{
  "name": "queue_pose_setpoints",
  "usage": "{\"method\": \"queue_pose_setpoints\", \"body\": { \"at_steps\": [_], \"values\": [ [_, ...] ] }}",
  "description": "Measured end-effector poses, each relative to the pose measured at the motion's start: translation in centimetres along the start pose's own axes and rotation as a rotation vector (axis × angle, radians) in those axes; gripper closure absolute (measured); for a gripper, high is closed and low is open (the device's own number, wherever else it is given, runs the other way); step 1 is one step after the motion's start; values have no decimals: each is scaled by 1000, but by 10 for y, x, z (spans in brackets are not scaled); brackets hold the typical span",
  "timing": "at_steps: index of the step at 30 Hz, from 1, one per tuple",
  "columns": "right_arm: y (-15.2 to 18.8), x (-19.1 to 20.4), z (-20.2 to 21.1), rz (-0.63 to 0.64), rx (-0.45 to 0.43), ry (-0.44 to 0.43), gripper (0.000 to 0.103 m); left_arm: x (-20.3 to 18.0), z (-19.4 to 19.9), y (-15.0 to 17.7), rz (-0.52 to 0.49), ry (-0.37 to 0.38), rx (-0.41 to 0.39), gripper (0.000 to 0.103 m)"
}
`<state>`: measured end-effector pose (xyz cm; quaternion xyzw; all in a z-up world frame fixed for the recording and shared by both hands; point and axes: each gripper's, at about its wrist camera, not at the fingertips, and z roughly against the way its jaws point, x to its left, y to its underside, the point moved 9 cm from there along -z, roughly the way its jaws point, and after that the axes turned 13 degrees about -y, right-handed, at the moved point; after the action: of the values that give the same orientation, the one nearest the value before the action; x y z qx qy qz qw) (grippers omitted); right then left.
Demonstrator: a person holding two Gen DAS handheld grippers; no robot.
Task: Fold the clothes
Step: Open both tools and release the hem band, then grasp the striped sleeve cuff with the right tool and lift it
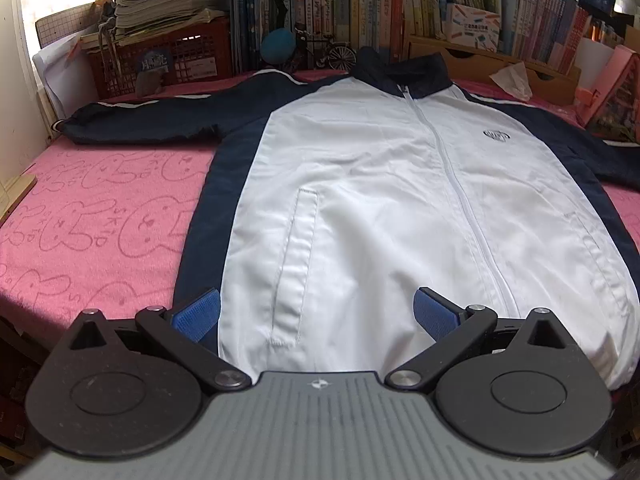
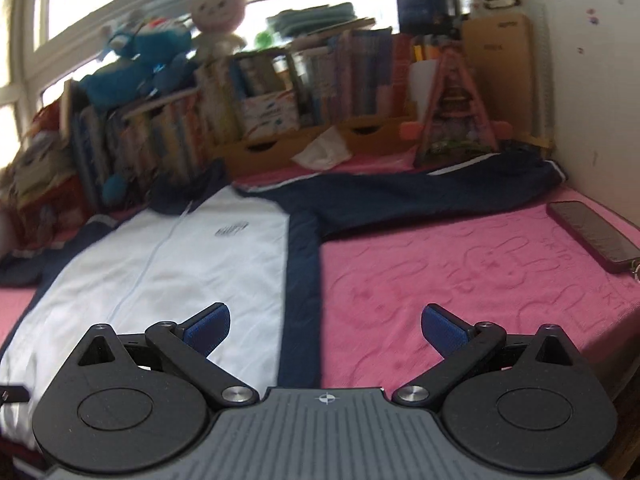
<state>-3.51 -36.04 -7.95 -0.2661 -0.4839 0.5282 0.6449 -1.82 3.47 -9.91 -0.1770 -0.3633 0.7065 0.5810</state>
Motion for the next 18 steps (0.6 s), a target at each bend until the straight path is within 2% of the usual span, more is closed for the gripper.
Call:
{"method": "queue_pose_setpoints", "body": {
  "at_steps": [3, 6, 9, 12, 15, 18],
  "values": [
    [-40, -79, -36, -202, -82, 54, 0, 1, -22, -22, 40, -15, -16, 0],
    [-68, -131, -73, -308, -135, 91, 1, 3, -49, -34, 77, -53, 6, 0],
    [-81, -160, -109, -299, -122, 182, 1, 5, -72, -34, 101, -91, 49, 0],
    [-94, -187, -144, -281, -105, 277, 1, 5, -82, -33, 103, -117, 40, 0],
    [-92, -199, -170, -245, -59, 342, 2, 4, -85, -35, 116, -115, 11, 0],
    [-92, -202, -187, -227, -31, 384, 1, 3, -88, -35, 127, -106, -59, 0]
  ]
}}
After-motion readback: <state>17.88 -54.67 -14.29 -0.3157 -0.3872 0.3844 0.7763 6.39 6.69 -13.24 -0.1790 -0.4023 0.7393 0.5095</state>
